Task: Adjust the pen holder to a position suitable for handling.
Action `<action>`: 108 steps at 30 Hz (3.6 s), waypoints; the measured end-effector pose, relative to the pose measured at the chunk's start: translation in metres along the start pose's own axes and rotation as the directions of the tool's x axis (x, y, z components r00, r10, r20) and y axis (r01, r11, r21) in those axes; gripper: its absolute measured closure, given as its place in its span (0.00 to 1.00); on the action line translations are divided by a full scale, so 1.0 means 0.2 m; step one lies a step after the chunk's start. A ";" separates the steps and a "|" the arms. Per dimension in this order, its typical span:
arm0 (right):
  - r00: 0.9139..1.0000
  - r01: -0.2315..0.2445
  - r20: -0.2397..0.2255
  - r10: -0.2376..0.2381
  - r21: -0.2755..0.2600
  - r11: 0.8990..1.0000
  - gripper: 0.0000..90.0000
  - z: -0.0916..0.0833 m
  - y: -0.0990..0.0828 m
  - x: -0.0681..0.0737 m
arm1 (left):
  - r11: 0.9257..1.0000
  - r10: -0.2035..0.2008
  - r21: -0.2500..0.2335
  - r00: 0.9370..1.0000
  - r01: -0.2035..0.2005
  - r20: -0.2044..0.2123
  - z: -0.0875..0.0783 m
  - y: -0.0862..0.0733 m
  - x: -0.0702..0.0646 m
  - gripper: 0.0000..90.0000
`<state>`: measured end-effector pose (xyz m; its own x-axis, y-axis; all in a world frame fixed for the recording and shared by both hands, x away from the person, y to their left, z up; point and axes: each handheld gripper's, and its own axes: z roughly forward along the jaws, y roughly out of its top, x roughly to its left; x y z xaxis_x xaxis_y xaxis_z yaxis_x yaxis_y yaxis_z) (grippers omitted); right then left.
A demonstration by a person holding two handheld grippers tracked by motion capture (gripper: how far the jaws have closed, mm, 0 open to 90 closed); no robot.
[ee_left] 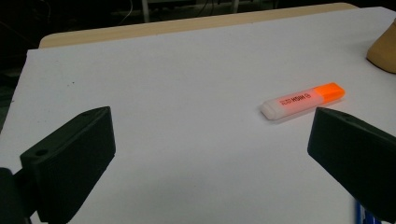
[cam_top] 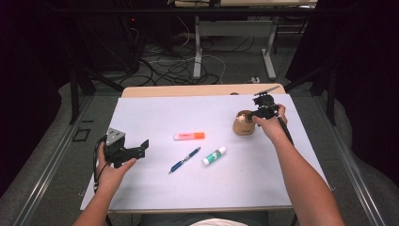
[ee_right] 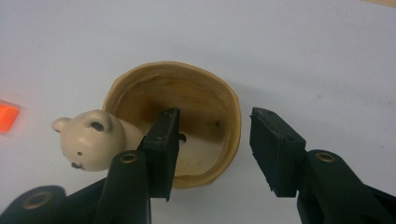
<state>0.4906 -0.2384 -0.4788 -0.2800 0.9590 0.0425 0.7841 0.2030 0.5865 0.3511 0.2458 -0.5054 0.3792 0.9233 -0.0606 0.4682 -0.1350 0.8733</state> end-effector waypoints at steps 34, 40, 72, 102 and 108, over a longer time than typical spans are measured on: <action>0.999 -0.050 -0.011 0.051 0.042 0.998 0.79 0.13 0.00 -0.07 | 1.000 -0.005 0.012 1.000 0.005 0.004 0.01 -0.01 0.00 0.01; 0.996 -0.082 -0.021 0.083 0.049 0.995 0.88 0.12 0.00 -0.06 | 1.000 -0.006 0.010 1.000 0.005 0.003 0.01 -0.01 0.00 0.01; 0.978 -0.206 0.013 0.206 0.105 0.973 0.91 0.07 -0.01 -0.01 | 1.000 -0.007 0.025 1.000 0.007 0.001 0.02 -0.01 0.00 0.01; 0.991 -0.118 -0.037 0.129 0.210 0.971 0.91 0.03 0.03 0.34 | 1.000 -0.006 0.025 1.000 0.006 0.002 0.02 -0.02 0.00 0.01; 0.989 -0.120 -0.064 0.134 0.187 0.975 0.91 0.05 0.02 0.39 | 1.000 -0.005 0.027 1.000 0.005 0.003 0.02 -0.01 0.00 0.01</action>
<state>0.4783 -0.1599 -0.4816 -0.2071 0.9630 0.1727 0.9017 0.1195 0.4154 0.3527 0.2444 -0.5098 0.3791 0.9230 -0.0659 0.4917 -0.1406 0.8594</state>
